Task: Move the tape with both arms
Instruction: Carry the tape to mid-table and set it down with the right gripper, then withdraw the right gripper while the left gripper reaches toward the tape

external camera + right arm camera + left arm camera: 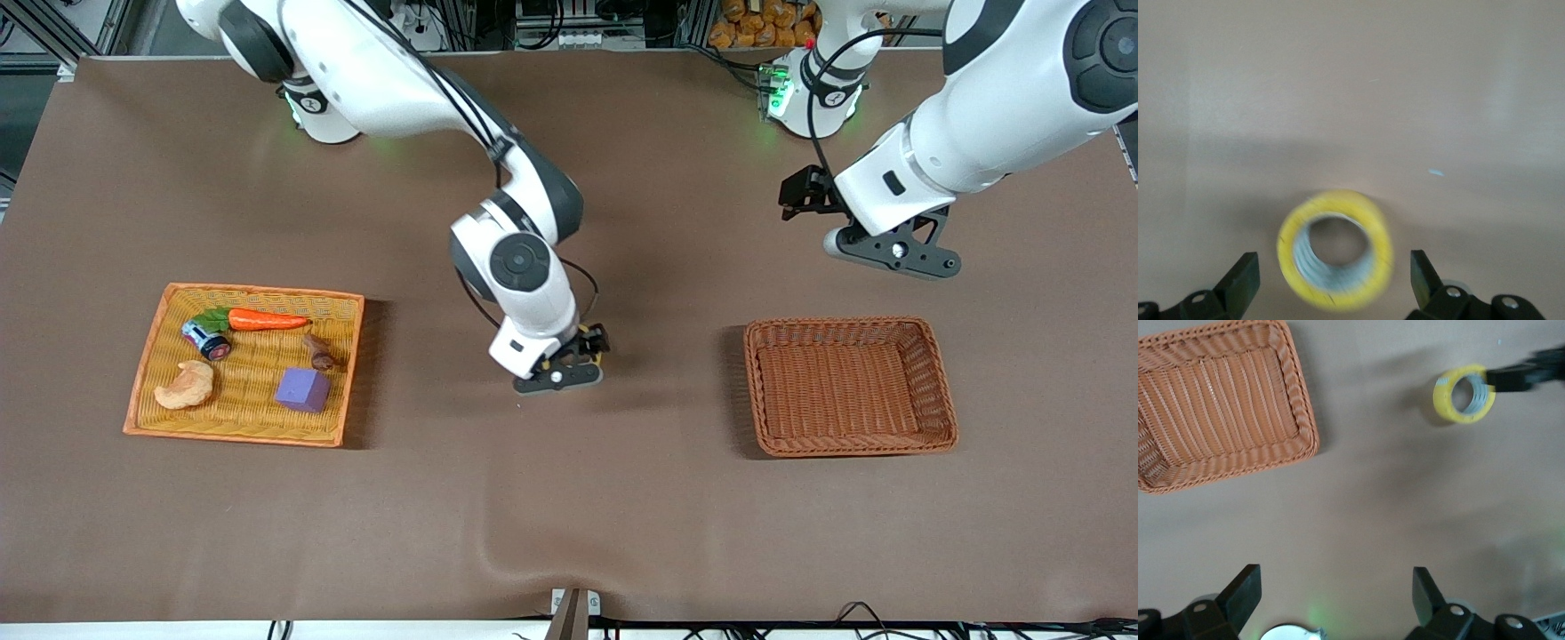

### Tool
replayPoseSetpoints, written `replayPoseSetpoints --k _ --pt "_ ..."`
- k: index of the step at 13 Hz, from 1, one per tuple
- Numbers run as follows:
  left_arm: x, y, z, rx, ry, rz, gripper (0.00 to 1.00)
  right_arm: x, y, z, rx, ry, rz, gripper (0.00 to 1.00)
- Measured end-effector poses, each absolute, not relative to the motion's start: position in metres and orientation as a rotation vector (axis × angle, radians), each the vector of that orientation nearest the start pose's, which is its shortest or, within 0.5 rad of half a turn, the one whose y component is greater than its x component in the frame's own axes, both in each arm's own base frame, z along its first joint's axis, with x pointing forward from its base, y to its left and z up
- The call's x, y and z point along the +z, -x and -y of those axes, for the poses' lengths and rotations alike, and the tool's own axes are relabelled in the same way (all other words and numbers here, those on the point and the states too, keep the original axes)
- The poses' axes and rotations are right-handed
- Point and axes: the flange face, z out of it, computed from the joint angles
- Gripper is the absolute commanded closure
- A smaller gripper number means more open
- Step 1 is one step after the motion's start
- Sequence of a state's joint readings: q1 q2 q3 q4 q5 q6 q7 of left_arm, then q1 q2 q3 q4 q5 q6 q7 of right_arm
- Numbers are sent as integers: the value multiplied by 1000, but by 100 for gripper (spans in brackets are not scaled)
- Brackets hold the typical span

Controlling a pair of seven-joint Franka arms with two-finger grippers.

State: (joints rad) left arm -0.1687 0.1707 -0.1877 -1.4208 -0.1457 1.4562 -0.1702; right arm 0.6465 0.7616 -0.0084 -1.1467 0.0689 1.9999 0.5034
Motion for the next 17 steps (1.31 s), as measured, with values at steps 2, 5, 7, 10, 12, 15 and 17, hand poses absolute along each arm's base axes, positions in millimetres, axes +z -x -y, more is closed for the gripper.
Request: replayPoseSetpoints --k 2,5,7,10,12,15,17 --pt "586 -566 215 273 3263 -293 0 438 -635 -379 -70 3046 126 0" --pt "575 -589 212 200 3290 -254 0 513 -640 -268 -18 3069 88 0" --pt "562 -608 217 93 3325 -157 0 547 -633 -233 -36 3070 42 0" --pt "526 -629 233 62 3348 -81 0 601 -618 -179 -133 3074 -22 0" --pt "500 -634 254 82 3351 -93 0 642 -607 -124 -267 3048 -90 0" --pt "457 -643 303 -10 3389 -49 0 678 -567 -52 -257 3060 -100 0" --pt "421 -646 350 -121 3434 49 0 681 -542 -28 -138 3075 -135 0"
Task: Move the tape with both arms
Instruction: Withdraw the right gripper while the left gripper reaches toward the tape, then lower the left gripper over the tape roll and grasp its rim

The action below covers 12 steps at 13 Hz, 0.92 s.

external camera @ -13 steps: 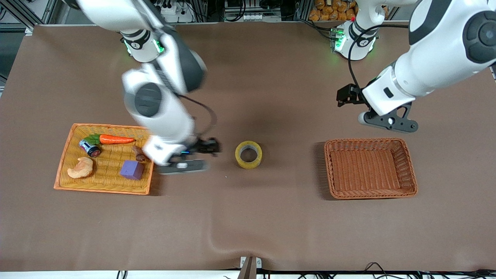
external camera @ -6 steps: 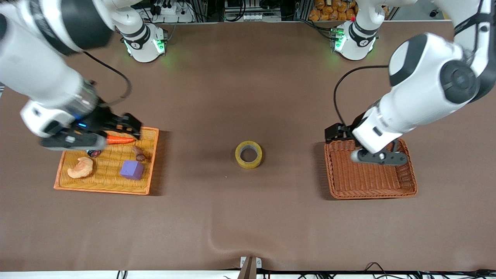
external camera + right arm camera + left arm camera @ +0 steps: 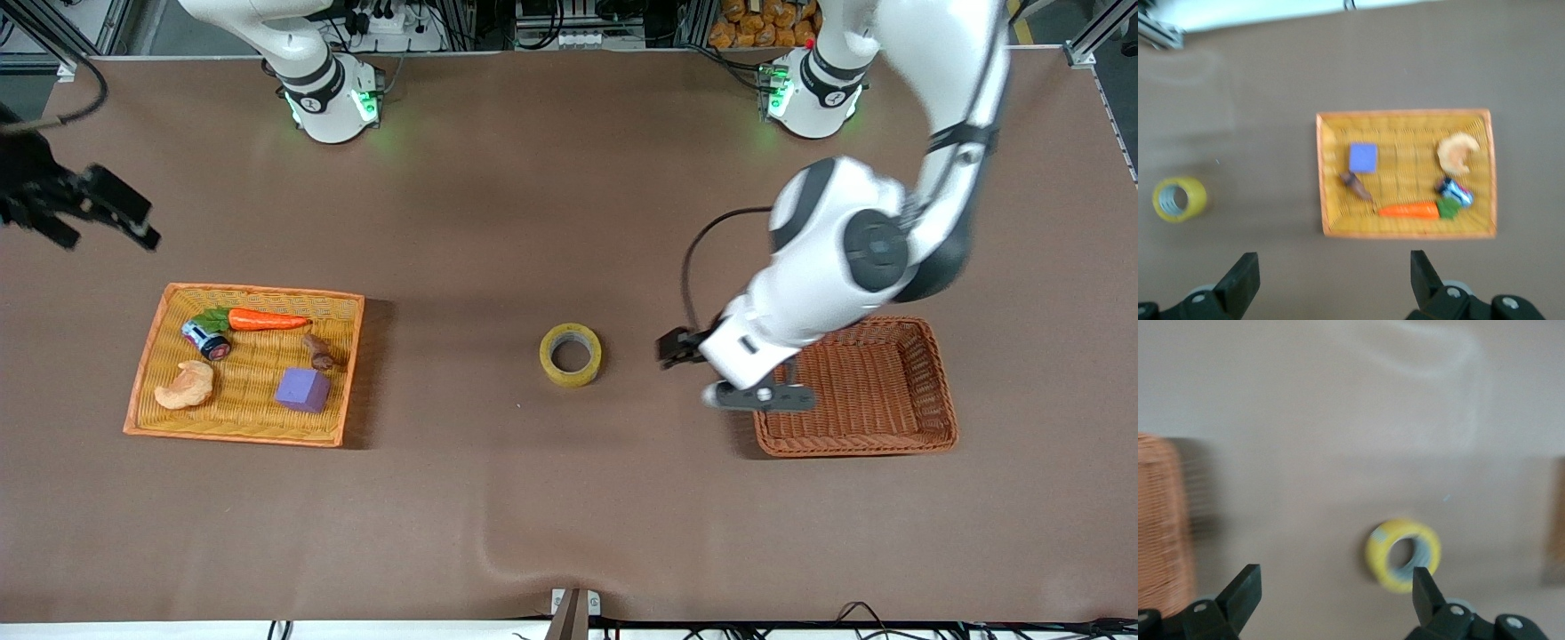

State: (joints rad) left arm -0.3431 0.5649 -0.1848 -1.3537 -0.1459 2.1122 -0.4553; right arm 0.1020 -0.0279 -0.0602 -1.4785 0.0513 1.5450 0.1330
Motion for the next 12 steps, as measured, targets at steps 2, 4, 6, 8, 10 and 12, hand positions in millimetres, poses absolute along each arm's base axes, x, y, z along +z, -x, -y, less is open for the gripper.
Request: replayPoseSetpoints --k 2,4,6,8,10,12 --pt "383 -641 381 -129 3442 41 0 679 -536 -6 -98 3080 -140 0" --pt "346 -620 417 -118 3352 -110 0 671 -531 16 -28 3085 -119 0" --pt "306 -587 462 -115 3244 -193 0 657 -526 37 73 3083 -118 0" --pt "261 -560 488 -73 3173 -273 0 649 -525 46 99 3085 -80 0" --pt "228 -548 497 -38 3136 -321 0 648 -524 60 101 3102 -66 0" --pt "219 -551 493 -29 3128 -316 0 649 -521 80 96 3101 -62 0"
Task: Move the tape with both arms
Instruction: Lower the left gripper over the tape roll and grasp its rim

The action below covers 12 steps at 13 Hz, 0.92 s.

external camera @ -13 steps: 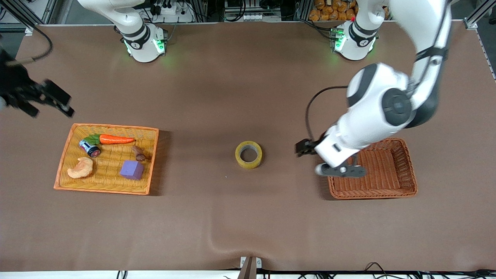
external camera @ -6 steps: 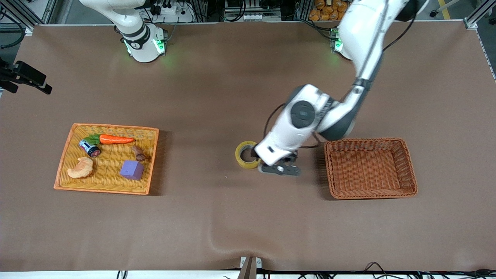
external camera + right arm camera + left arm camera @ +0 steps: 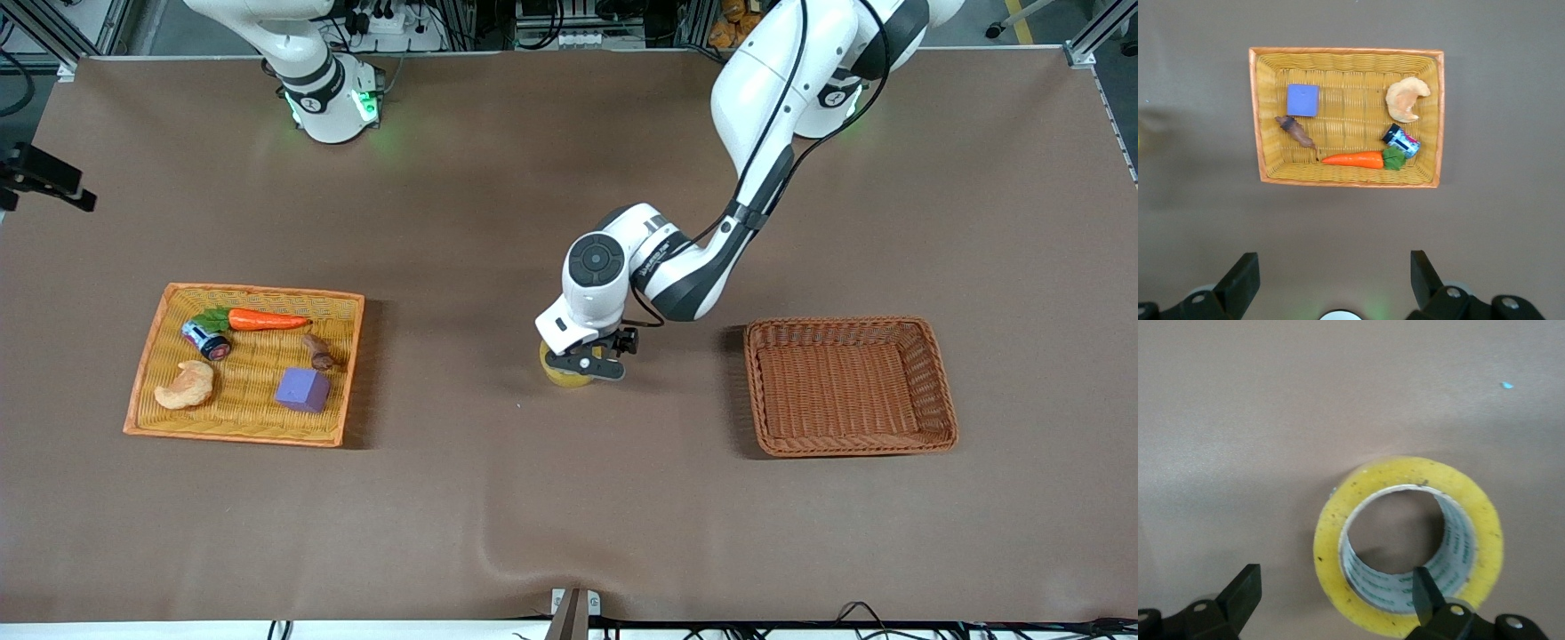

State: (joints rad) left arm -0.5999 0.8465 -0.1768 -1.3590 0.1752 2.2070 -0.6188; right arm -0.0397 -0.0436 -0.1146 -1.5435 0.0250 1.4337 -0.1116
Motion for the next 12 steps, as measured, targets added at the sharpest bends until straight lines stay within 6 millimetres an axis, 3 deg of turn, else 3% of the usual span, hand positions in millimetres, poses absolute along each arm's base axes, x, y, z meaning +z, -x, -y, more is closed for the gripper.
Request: replayPoseSetpoints --k 4,7,8,9,10,11,12 --pt "219 -554 490 -32 3128 -310 0 655 -519 83 75 3102 -46 0" --pt "202 -548 492 1 3116 -314 0 656 -521 77 64 3103 -27 0" --pt "198 -548 491 9 3114 -315 19 657 -521 75 55 3105 -22 0" --pt "196 -547 492 13 3113 -316 48 660 -522 74 39 3106 -19 0" --pt "194 -544 494 18 3111 -326 69 663 -522 73 24 3108 -17 0" --pt "192 -538 500 12 3104 -356 83 666 -522 73 14 3109 -15 0" --pt "190 -532 508 -24 3083 -409 90 668 -522 72 9 3110 -12 0"
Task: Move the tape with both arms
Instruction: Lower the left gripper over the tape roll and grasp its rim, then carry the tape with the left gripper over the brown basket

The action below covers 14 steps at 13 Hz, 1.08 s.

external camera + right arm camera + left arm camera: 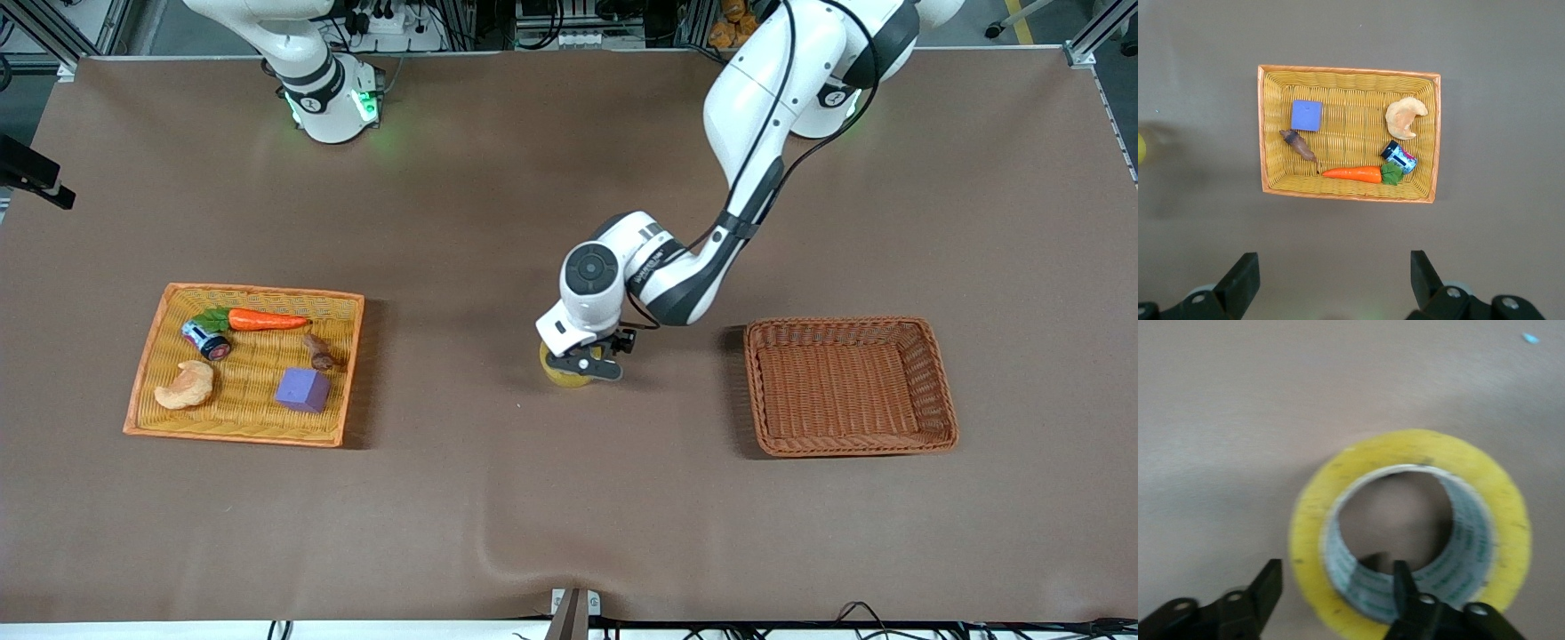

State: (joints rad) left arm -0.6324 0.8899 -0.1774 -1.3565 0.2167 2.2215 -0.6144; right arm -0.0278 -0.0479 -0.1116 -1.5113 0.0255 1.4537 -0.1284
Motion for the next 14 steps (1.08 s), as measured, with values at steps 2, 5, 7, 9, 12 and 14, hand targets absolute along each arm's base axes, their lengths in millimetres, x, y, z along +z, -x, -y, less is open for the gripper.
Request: replayPoseSetpoints --k 2,5,7,9,12,14 --pt "187 -525 517 -98 3023 -509 100 665 -524 70 17 3110 -8 0" --pt "188 -525 518 -115 3013 -540 100 659 -526 83 36 3108 -45 0" --pt "189 -527 517 -117 3015 -539 100 659 -525 85 36 3108 -51 0" --pt "194 -531 517 -127 3022 -530 100 658 -526 85 39 3108 -51 0" --pt "229 -550 505 -117 3063 -448 100 654 -528 78 51 3107 -27 0" --pt "270 -568 485 -109 3071 -457 100 653 -531 63 58 3107 15 0"
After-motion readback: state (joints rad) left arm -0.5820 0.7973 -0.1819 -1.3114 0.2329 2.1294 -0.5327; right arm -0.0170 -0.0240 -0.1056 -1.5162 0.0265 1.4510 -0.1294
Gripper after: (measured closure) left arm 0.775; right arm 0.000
